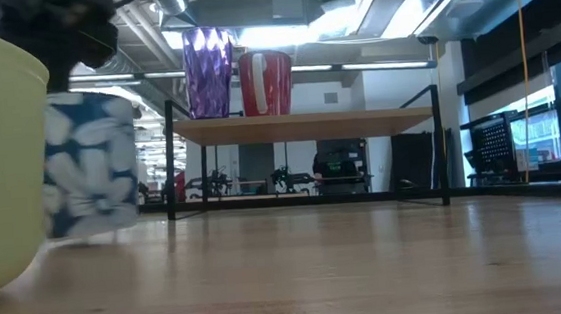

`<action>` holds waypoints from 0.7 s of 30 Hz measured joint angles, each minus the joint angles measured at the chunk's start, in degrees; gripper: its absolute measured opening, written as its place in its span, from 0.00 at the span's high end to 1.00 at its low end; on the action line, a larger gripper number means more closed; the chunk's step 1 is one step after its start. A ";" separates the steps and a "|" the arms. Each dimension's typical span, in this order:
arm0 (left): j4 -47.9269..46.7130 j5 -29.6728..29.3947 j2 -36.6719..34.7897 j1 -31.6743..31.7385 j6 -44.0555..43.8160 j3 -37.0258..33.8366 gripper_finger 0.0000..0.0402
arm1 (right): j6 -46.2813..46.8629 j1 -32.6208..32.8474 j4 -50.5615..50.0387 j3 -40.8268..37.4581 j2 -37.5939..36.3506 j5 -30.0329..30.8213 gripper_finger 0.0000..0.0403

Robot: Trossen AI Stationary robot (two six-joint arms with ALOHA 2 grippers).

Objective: Stack small to large cups/mugs on shelf
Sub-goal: Put the blue mug on the shelf

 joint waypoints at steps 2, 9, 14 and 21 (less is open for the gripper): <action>0.57 -0.38 0.00 1.91 -1.67 0.00 0.98 | 2.33 1.58 0.00 0.00 -1.29 1.87 0.80; 6.38 -1.46 0.49 7.01 -0.58 0.00 0.97 | 5.31 4.54 0.06 0.04 -0.58 2.27 0.81; 10.33 -1.53 2.07 9.03 0.91 0.00 0.97 | 5.30 5.16 0.09 0.04 1.63 2.11 0.81; 14.39 1.39 6.31 10.29 2.66 0.14 0.97 | 3.81 5.14 0.14 0.00 4.49 1.82 0.81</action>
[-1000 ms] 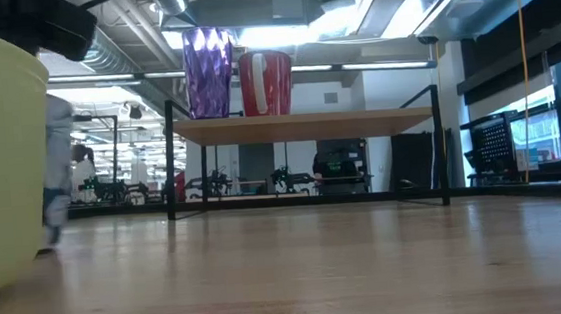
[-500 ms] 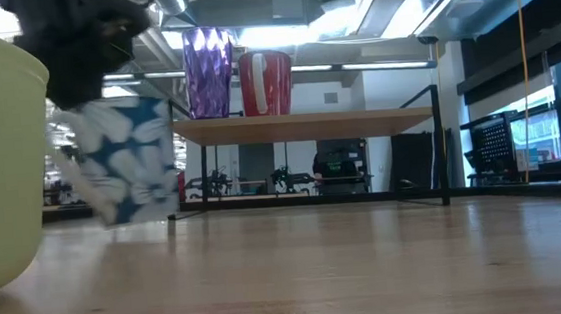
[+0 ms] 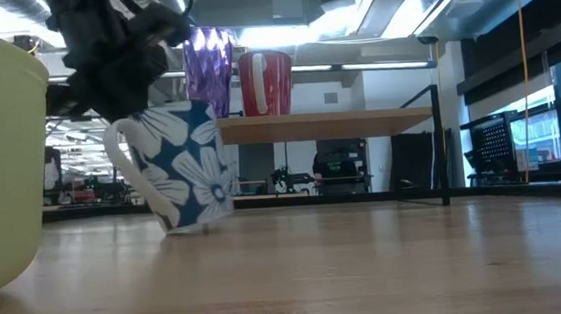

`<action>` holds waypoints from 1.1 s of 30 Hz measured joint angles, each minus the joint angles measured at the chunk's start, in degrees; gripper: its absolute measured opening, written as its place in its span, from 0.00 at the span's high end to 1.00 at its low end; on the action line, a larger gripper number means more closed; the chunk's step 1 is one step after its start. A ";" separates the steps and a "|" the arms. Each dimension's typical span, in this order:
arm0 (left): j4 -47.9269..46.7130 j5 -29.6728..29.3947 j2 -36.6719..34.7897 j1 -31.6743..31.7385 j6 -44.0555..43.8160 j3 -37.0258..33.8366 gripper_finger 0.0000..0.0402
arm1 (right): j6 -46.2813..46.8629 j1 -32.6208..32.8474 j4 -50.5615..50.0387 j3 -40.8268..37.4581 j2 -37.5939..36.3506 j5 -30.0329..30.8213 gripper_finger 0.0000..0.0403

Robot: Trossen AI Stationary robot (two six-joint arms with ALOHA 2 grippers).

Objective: Stack small to large cups/mugs on shelf
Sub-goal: Put the blue mug on the shelf

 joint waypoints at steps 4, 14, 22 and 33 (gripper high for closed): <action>3.62 0.51 0.79 -0.01 0.71 -0.03 0.95 | -0.01 0.00 0.35 0.00 0.34 0.71 0.81; 8.16 -2.62 0.72 -0.01 1.15 1.32 0.86 | -0.06 0.22 0.45 0.00 0.34 1.40 0.81; 6.30 -1.93 0.71 -0.06 2.63 1.49 0.86 | -0.11 0.22 0.45 0.00 0.34 1.44 0.81; -2.55 1.69 0.51 -2.70 6.30 1.55 0.85 | 2.95 0.22 2.75 0.00 0.36 -1.73 0.81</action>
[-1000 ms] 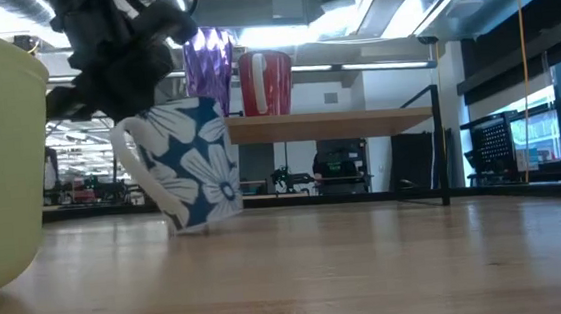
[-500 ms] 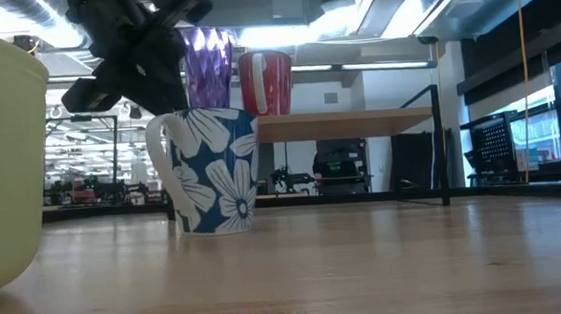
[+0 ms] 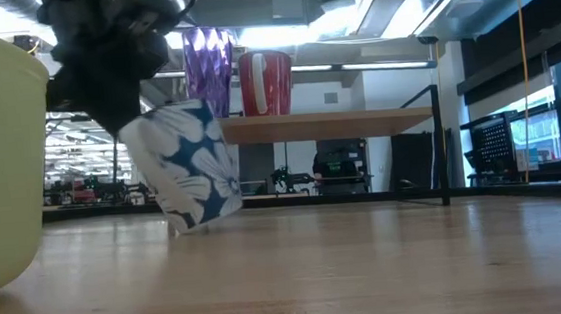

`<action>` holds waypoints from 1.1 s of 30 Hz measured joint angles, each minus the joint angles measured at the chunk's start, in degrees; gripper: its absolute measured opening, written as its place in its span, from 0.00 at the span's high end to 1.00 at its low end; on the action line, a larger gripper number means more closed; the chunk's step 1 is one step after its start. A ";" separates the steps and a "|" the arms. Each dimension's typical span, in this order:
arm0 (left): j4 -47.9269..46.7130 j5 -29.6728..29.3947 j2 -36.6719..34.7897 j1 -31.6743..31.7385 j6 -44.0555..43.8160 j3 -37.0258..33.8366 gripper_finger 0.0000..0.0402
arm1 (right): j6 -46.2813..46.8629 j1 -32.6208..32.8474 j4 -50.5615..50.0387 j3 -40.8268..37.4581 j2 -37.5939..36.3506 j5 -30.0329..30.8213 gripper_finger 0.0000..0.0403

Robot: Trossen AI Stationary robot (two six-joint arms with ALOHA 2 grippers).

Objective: Stack small to large cups/mugs on shelf
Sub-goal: Put the blue mug on the shelf

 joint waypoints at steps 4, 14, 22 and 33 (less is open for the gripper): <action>1.28 -1.49 -1.45 -1.27 -0.02 -0.04 0.85 | -0.04 0.00 2.21 0.00 0.02 0.05 0.81; 3.02 -6.05 -3.54 -1.47 0.07 -0.04 0.85 | 0.02 0.00 2.51 0.02 0.02 0.08 0.81; 3.71 -6.76 -3.54 -1.49 0.69 -0.04 0.85 | 0.02 0.00 1.70 0.02 0.02 0.09 0.81; 4.39 -8.12 -3.13 0.41 5.50 -2.88 0.85 | 2.74 1.26 3.16 0.11 3.05 -4.73 0.81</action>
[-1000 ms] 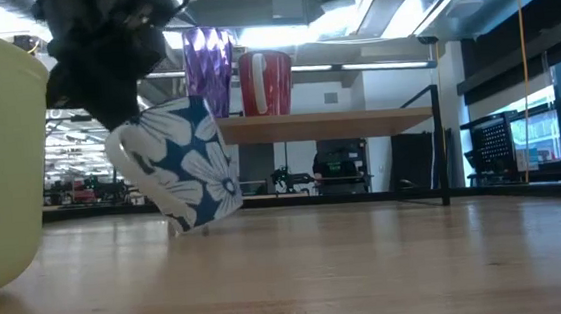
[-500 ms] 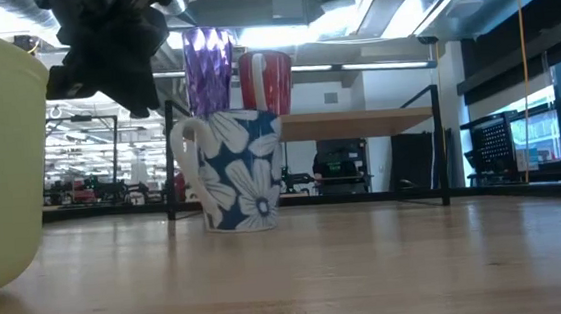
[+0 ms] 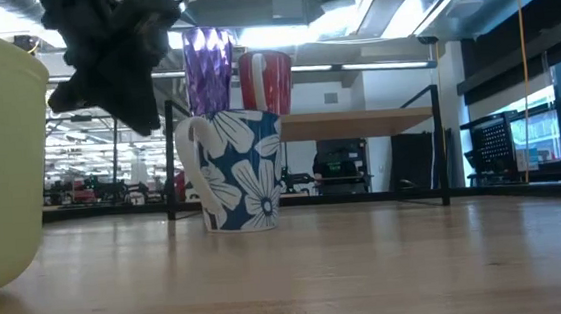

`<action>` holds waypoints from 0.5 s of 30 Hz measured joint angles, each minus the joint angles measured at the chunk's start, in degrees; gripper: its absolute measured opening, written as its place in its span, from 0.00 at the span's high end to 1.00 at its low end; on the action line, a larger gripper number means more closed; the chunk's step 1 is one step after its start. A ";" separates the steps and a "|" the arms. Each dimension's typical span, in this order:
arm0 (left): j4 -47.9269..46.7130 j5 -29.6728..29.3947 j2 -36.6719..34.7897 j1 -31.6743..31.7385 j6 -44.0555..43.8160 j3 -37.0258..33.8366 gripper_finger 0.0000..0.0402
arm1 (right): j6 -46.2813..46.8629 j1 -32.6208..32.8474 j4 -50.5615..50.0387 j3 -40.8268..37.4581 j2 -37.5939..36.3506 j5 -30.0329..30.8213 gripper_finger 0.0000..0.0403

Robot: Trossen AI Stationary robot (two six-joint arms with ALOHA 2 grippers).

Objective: Stack small to large cups/mugs on shelf
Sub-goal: Put the blue mug on the shelf

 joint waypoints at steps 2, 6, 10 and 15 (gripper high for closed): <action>2.84 1.96 0.00 0.52 1.75 -1.92 0.85 | 0.00 0.01 1.02 0.00 1.58 -2.31 0.81; 11.23 3.44 0.00 1.59 3.05 -6.05 0.85 | -0.43 0.06 1.16 -0.02 4.42 -4.60 0.81; 17.03 3.64 0.00 1.99 5.31 -8.60 0.85 | 3.91 0.03 2.35 -0.02 6.52 -6.10 0.81; 17.81 6.16 0.00 3.47 11.08 -9.20 0.85 | 11.46 0.22 5.65 -0.04 8.37 -5.68 0.81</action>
